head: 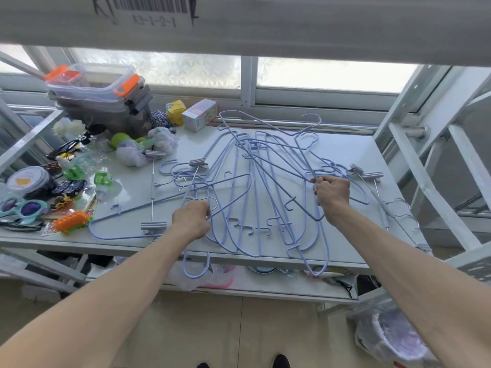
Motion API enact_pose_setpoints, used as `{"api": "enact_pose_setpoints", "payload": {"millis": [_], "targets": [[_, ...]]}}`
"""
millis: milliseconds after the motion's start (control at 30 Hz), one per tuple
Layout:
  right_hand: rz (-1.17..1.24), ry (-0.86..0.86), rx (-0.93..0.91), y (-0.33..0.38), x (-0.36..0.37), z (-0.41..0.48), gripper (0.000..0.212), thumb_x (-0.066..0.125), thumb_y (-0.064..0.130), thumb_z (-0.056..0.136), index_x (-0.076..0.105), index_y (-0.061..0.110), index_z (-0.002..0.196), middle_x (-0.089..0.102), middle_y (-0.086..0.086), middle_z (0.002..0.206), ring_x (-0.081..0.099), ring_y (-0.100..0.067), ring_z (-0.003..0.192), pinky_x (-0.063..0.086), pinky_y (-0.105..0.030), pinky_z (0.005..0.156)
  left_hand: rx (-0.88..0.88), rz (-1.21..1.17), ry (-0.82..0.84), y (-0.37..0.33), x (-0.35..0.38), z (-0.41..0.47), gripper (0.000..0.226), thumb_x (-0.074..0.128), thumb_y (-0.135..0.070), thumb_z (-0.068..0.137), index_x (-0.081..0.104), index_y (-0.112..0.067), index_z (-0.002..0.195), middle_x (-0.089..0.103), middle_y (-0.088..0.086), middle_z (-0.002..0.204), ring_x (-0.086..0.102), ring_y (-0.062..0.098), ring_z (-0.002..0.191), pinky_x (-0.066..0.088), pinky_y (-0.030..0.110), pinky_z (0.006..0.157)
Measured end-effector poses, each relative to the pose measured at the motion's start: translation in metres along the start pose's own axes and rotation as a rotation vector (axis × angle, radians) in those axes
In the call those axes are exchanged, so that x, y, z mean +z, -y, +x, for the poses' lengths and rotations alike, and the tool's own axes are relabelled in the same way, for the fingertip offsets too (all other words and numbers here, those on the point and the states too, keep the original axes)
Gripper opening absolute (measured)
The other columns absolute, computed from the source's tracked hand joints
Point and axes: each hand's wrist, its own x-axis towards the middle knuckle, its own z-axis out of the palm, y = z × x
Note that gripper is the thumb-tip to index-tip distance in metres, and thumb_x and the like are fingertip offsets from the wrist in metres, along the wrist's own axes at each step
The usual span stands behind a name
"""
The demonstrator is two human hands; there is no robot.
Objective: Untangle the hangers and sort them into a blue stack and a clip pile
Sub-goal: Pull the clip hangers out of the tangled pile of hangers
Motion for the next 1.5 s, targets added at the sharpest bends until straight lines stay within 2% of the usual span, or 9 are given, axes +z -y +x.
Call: {"api": "enact_pose_setpoints", "payload": {"millis": [333, 500, 700, 800, 967, 1033, 1133, 1333, 1500], "targets": [[0.037, -0.020, -0.161, 0.028, 0.011, -0.013, 0.025, 0.047, 0.006, 0.091, 0.069, 0.008, 0.079, 0.055, 0.004, 0.061, 0.045, -0.009, 0.053, 0.034, -0.021, 0.051, -0.026, -0.582, -0.025, -0.038, -0.039, 0.012, 0.030, 0.057, -0.018, 0.083, 0.059, -0.016, 0.114, 0.062, 0.007, 0.118, 0.060, 0.027, 0.106, 0.049, 0.035, 0.095], [0.009, -0.066, -0.268, 0.045, 0.015, -0.031, 0.022, 0.052, 0.003, 0.087, 0.074, 0.002, 0.083, 0.067, -0.008, 0.073, 0.055, -0.012, 0.062, 0.040, -0.022, 0.058, -0.040, -0.963, 0.031, -0.064, -0.060, 0.014, 0.033, 0.062, -0.017, 0.088, 0.056, -0.009, 0.119, 0.058, 0.008, 0.111, 0.056, 0.023, 0.096, 0.055, 0.039, 0.086], [-0.041, -0.089, -0.358, 0.059, 0.008, -0.052, 0.019, 0.052, 0.002, 0.081, 0.067, -0.007, 0.075, 0.064, -0.028, 0.075, 0.049, -0.019, 0.056, 0.039, -0.024, 0.057, -0.041, -1.249, 0.057, -0.077, -0.086, 0.017, 0.036, 0.064, -0.025, 0.086, 0.058, -0.009, 0.118, 0.054, 0.010, 0.126, 0.053, 0.023, 0.115, 0.057, 0.038, 0.080], [-0.055, -0.110, -0.402, 0.065, 0.002, -0.067, 0.017, 0.057, 0.004, 0.084, 0.073, -0.001, 0.081, 0.070, -0.021, 0.073, 0.066, -0.028, 0.067, 0.055, -0.028, 0.068, -0.030, -1.376, 0.080, -0.086, -0.099, 0.014, 0.037, 0.064, -0.033, 0.087, 0.054, -0.018, 0.119, 0.049, 0.007, 0.131, 0.048, 0.019, 0.114, 0.053, 0.034, 0.078], [-0.177, -0.101, -0.511, 0.070, -0.003, -0.093, 0.018, 0.061, 0.009, 0.087, 0.077, 0.013, 0.096, 0.074, 0.003, 0.078, 0.070, -0.014, 0.079, 0.057, -0.034, 0.075, 0.028, -1.442, 0.107, -0.096, -0.118, 0.013, 0.029, 0.065, -0.047, 0.084, 0.055, -0.030, 0.105, 0.034, 0.005, 0.152, 0.032, 0.019, 0.139, 0.040, 0.040, 0.104], [-0.273, -0.115, -0.557, 0.068, -0.005, -0.103, 0.021, 0.060, 0.012, 0.088, 0.076, 0.018, 0.100, 0.075, 0.006, 0.086, 0.069, -0.016, 0.087, 0.056, -0.034, 0.076, 0.044, -1.508, 0.108, -0.099, -0.123, 0.016, 0.041, 0.063, -0.055, 0.084, 0.054, -0.030, 0.114, 0.025, 0.005, 0.157, 0.024, 0.021, 0.144, 0.035, 0.044, 0.111], [-0.372, -0.106, -0.642, 0.057, -0.005, -0.114, 0.025, 0.060, 0.013, 0.090, 0.074, 0.023, 0.108, 0.076, 0.003, 0.095, 0.069, -0.022, 0.094, 0.055, -0.036, 0.076, -0.011, -1.632, 0.085, -0.099, -0.126, 0.025, 0.083, 0.053, -0.065, 0.086, 0.024, -0.022, 0.151, 0.014, 0.009, 0.161, 0.018, 0.025, 0.147, 0.033, 0.045, 0.113], [-0.395, -0.018, -0.787, 0.034, -0.002, -0.132, 0.023, 0.064, 0.017, 0.089, 0.075, 0.024, 0.107, 0.076, 0.001, 0.088, 0.069, -0.018, 0.076, 0.050, -0.027, 0.063, -0.216, -1.992, 0.033, -0.085, -0.116, 0.037, 0.084, 0.048, -0.065, 0.087, 0.022, -0.019, 0.152, 0.017, 0.015, 0.159, 0.031, 0.033, 0.141, 0.048, 0.042, 0.094], [-0.262, 0.389, -0.655, 0.025, 0.007, -0.141, 0.020, 0.065, 0.021, 0.089, 0.073, 0.020, 0.108, 0.069, 0.011, 0.082, 0.050, -0.001, 0.040, 0.038, -0.014, 0.058, -0.278, -2.200, -0.011, -0.077, -0.109, 0.032, 0.080, 0.025, -0.064, 0.095, 0.018, -0.009, 0.154, 0.018, 0.013, 0.159, 0.031, 0.027, 0.143, 0.045, 0.038, 0.102]]}}
